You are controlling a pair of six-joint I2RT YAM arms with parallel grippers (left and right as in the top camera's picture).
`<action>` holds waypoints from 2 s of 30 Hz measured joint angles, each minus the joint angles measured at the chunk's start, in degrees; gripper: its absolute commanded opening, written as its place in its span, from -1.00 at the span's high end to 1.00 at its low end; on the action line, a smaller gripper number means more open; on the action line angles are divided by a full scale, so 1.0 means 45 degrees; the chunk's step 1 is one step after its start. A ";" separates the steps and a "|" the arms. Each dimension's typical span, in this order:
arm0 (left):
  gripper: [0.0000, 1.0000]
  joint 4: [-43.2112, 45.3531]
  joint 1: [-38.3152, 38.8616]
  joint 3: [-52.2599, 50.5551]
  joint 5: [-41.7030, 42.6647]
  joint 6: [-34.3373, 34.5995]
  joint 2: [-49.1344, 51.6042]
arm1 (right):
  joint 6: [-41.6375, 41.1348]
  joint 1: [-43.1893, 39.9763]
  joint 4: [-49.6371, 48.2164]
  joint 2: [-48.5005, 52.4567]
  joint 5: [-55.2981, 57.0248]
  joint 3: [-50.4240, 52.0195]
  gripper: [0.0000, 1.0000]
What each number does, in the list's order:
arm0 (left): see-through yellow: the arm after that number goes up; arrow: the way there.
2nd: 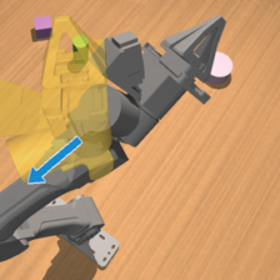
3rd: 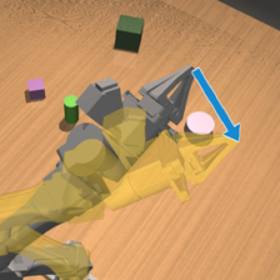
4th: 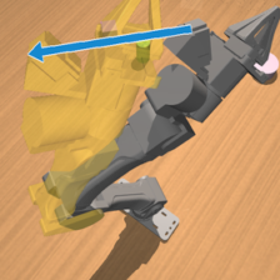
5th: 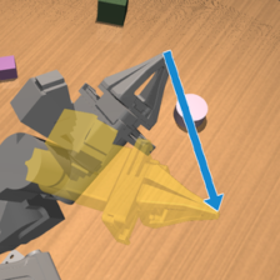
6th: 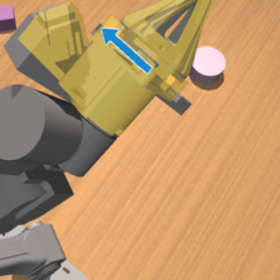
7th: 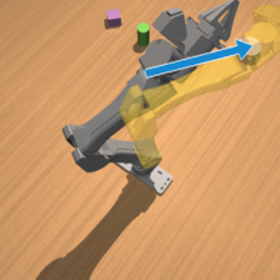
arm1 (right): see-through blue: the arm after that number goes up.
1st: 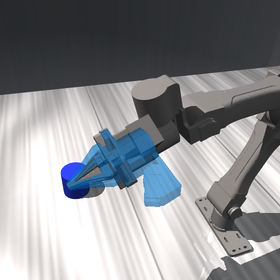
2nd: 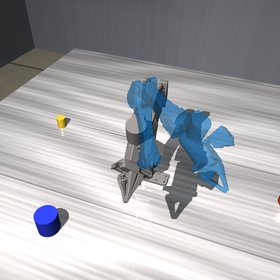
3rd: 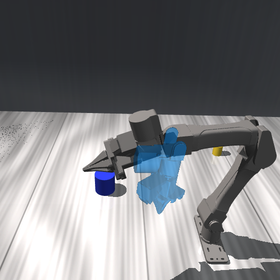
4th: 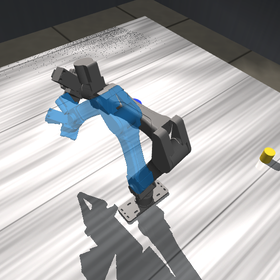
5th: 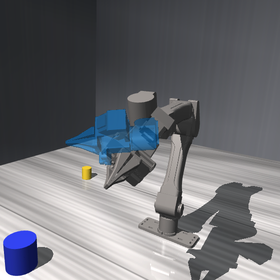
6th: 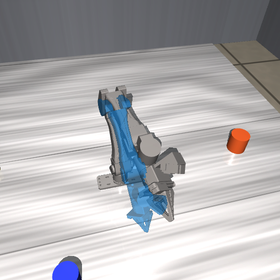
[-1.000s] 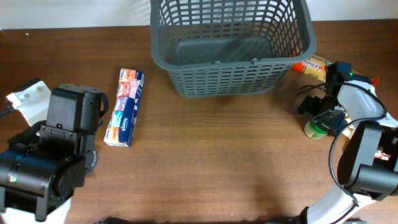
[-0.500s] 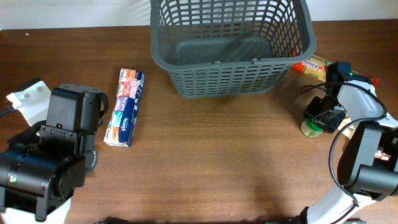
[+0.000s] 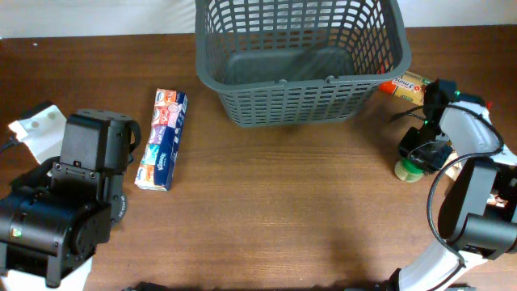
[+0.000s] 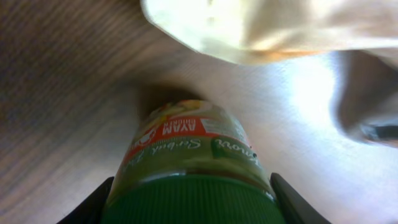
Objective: Pack container
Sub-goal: 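Close the right gripper on the green-capped jar and lift it, then carry the jar with the right gripper over the grey basket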
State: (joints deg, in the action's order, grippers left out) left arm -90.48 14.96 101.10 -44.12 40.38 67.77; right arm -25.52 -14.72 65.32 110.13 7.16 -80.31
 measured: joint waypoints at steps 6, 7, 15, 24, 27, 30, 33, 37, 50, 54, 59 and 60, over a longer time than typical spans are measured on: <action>-0.99 0.0000 0.0000 0.0000 0.0044 0.0000 0.0000 | 0.0005 -0.0544 0.2982 0.0117 0.0889 -0.4804 0.93; -0.99 -0.0005 0.0000 0.0000 0.0044 0.0000 0.0000 | -0.0005 -0.0704 0.3390 0.0112 0.0981 -0.5848 0.93; -0.99 0.0000 0.0000 0.0000 0.0044 0.0000 0.0000 | 0.0146 -0.1375 0.5153 -0.0238 0.0248 -1.3036 0.92; -0.99 0.0000 0.0000 0.0000 0.0044 0.0000 0.0000 | 0.0393 0.0505 0.4396 -0.1341 -0.3512 -1.6747 0.92; -0.99 0.0000 0.0000 0.0000 0.0044 0.0000 0.0000 | 0.0442 0.1579 0.4260 -0.1409 -0.3910 -1.6840 0.92; -0.99 0.0000 0.0000 0.0000 0.0044 0.0000 0.0000 | 0.0481 0.2676 0.4031 -0.1200 -0.3857 -1.6840 0.92; -0.99 0.0000 0.0000 0.0000 0.0044 0.0000 0.0000 | 0.0495 0.3827 0.3628 -0.0889 -0.3177 -1.6830 0.92; -0.99 0.0000 0.0000 0.0000 0.0044 0.0000 0.0000 | 0.0792 0.5343 0.2103 -0.0500 -0.1792 -1.6806 0.92; -0.99 0.0005 0.0000 0.0000 0.0044 0.0000 0.0000 | 0.1943 0.6139 0.0500 0.2021 -0.0991 -1.6801 0.92; -0.99 0.0000 0.0000 0.0000 0.0044 0.0000 0.0000 | 0.2103 0.6139 0.0491 0.3619 -0.1258 -1.6723 0.92; -0.99 0.0000 0.0000 0.0000 0.0044 0.0000 0.0000 | 0.2166 0.6139 0.0563 0.4619 -0.1365 -1.6660 0.93; -0.99 0.0000 0.0000 0.0000 0.0044 0.0000 0.0000 | 0.2166 0.6139 0.0646 0.4643 -0.1370 -1.6660 0.92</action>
State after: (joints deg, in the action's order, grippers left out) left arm -90.48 14.96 101.10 -43.92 40.38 67.77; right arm -15.77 12.91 68.23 131.02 0.99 -155.28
